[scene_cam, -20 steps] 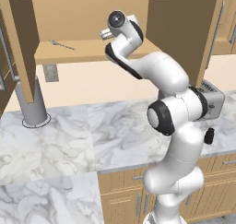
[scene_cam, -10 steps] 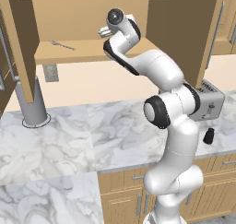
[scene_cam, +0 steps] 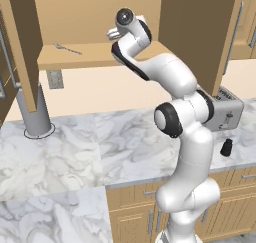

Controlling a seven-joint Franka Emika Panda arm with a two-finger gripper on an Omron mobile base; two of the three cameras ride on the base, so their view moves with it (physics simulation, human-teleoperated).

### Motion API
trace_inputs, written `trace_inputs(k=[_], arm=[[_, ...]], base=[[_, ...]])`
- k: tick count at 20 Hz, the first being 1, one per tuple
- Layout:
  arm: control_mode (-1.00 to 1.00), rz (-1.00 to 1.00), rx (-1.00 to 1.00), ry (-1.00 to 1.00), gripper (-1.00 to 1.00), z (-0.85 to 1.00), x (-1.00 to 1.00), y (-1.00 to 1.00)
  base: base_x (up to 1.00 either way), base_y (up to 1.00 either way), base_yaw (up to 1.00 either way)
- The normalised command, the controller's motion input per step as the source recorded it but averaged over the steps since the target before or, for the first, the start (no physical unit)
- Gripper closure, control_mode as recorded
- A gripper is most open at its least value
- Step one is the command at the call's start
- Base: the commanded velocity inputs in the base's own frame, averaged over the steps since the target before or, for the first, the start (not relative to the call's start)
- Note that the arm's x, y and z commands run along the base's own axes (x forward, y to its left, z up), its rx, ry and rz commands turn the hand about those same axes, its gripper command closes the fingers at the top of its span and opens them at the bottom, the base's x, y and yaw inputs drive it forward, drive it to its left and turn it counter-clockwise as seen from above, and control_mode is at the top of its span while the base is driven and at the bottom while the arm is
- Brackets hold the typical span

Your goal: Pick the shaker and ketchup from the counter and place them in the cabinet.

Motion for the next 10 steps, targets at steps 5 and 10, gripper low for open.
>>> trace_inputs(k=[5, 10], arm=[[-1.00, 0.00, 0.01, 0.00, -1.00, -0.01, 0.15, -0.09], [-1.00, 0.00, 0.02, 0.00, -1.00, 0.00, 0.00, -0.06]], base=[[0.00, 0.00, 0.00], [0.00, 0.00, 0.00]])
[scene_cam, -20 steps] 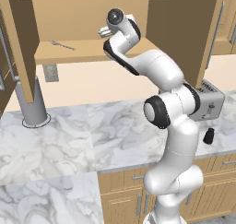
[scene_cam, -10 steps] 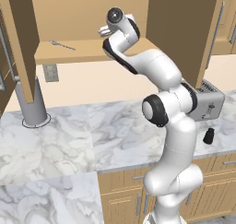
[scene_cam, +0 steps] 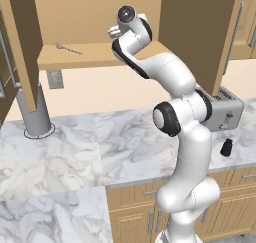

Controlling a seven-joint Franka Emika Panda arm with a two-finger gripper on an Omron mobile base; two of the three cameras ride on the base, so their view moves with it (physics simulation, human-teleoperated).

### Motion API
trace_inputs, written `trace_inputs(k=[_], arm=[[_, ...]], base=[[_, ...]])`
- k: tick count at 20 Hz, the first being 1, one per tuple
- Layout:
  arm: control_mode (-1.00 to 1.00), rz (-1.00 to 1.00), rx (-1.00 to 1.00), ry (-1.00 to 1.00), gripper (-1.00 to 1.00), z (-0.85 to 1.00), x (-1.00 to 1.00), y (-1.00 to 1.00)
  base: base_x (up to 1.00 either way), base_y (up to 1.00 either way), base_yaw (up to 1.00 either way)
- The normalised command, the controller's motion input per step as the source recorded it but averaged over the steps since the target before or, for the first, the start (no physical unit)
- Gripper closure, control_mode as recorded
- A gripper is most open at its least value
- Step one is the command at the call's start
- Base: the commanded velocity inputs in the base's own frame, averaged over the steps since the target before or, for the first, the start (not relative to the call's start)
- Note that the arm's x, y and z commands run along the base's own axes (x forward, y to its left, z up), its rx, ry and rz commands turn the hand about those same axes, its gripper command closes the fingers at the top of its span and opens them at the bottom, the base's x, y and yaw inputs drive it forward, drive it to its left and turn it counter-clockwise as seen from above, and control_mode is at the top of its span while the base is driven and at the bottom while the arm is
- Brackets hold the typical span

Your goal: Pick the shaker and ketchup from the counter and place them in the cabinet.

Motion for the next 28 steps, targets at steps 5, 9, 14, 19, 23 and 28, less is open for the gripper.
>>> trace_inputs(k=[5, 9, 14, 19, 23, 28], arm=[[-1.00, 0.00, 0.00, -0.02, -1.00, 0.00, -0.04, 0.00], [-1.00, 0.00, 0.00, -0.04, -1.00, 0.00, -0.13, 0.00], [-1.00, 0.00, 0.00, -0.02, -1.00, 0.00, -0.02, 0.00], [-1.00, 0.00, 0.00, -0.04, -1.00, 0.00, -0.14, 0.00], [-1.00, 0.00, 0.00, -0.10, -1.00, 0.06, -0.59, 0.02], [-1.00, 0.00, 0.00, -0.11, -1.00, 0.03, -0.80, 0.06]], base=[[0.00, 0.00, 0.00], [0.00, 0.00, 0.00], [0.00, 0.00, 0.00], [0.00, 0.00, 0.00], [0.00, 0.00, 0.00], [0.00, 0.00, 0.00]])
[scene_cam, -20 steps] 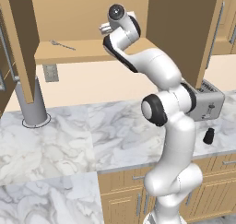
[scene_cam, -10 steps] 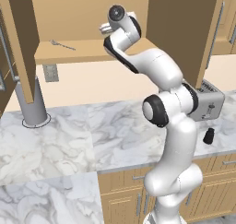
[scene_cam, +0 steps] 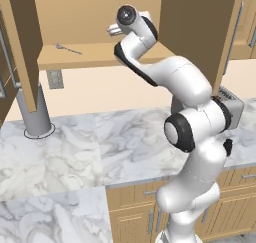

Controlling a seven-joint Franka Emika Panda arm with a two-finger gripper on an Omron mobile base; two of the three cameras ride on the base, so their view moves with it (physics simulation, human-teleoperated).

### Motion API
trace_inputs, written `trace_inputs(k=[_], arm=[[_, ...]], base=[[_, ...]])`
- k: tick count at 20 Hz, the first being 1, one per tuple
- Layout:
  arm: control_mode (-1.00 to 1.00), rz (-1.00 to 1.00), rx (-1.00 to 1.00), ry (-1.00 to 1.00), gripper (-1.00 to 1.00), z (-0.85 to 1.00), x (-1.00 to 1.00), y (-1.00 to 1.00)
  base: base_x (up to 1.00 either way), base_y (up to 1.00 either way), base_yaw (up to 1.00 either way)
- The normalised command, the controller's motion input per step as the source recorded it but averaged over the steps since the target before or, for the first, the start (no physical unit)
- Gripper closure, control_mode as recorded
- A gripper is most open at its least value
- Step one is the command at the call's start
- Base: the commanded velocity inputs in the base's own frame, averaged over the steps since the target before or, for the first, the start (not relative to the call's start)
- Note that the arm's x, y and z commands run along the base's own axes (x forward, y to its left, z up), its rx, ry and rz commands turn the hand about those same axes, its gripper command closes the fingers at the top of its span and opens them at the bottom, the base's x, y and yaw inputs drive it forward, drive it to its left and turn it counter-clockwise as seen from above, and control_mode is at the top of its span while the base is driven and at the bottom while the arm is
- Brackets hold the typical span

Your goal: Pick the shaker and ketchup from the counter and place them in the cabinet.

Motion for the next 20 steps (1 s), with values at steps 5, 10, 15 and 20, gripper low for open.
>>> trace_inputs(k=[5, 10, 15, 20], arm=[[-1.00, 0.00, 0.04, -0.13, -1.00, -0.02, -0.99, 0.03], [-1.00, 0.02, 0.10, -0.08, -1.00, -0.24, -0.99, 0.01], [-1.00, 0.01, 0.11, 0.00, -1.00, -0.51, -0.87, 0.01], [-1.00, 0.03, 0.07, 0.00, -1.00, -0.67, -0.75, 0.04]], base=[[0.00, 0.00, 0.00], [0.00, 0.00, 0.00], [0.00, 0.00, 0.00], [0.00, 0.00, 0.00]])
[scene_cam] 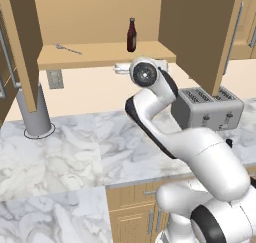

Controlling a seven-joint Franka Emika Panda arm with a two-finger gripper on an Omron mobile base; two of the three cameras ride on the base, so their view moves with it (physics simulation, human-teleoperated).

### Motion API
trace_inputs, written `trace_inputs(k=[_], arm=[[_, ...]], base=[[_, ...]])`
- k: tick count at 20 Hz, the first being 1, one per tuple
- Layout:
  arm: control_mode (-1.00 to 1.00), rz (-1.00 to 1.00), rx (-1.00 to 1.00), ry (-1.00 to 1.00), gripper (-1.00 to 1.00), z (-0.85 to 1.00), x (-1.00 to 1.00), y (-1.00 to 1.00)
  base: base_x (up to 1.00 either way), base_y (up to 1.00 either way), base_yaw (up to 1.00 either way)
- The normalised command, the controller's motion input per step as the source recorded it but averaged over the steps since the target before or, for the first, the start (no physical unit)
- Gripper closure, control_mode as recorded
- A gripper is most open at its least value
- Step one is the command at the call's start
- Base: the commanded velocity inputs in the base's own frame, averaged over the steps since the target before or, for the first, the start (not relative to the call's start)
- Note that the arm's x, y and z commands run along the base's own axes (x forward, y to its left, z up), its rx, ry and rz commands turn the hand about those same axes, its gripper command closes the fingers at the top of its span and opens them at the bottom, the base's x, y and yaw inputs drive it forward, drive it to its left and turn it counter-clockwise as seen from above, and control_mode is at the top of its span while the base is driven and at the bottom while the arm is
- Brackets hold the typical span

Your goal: Pick the shaker and ketchup from the counter and place them in the cabinet.

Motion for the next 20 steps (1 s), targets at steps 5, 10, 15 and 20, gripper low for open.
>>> trace_inputs(k=[5, 10, 15, 20], arm=[[-1.00, 0.02, 0.03, 0.04, -1.00, -0.88, -0.59, 0.02], [-1.00, 0.01, 0.00, 0.10, -1.00, -0.99, -0.42, 0.00], [-1.00, 0.00, 0.01, 0.12, -1.00, -0.81, -0.29, 0.00], [-1.00, 0.00, 0.13, 0.13, -1.00, -0.24, -0.22, -0.01]], base=[[0.00, 0.00, 0.00], [0.00, 0.00, 0.00], [0.00, 0.00, 0.00], [0.00, 0.00, 0.00]])
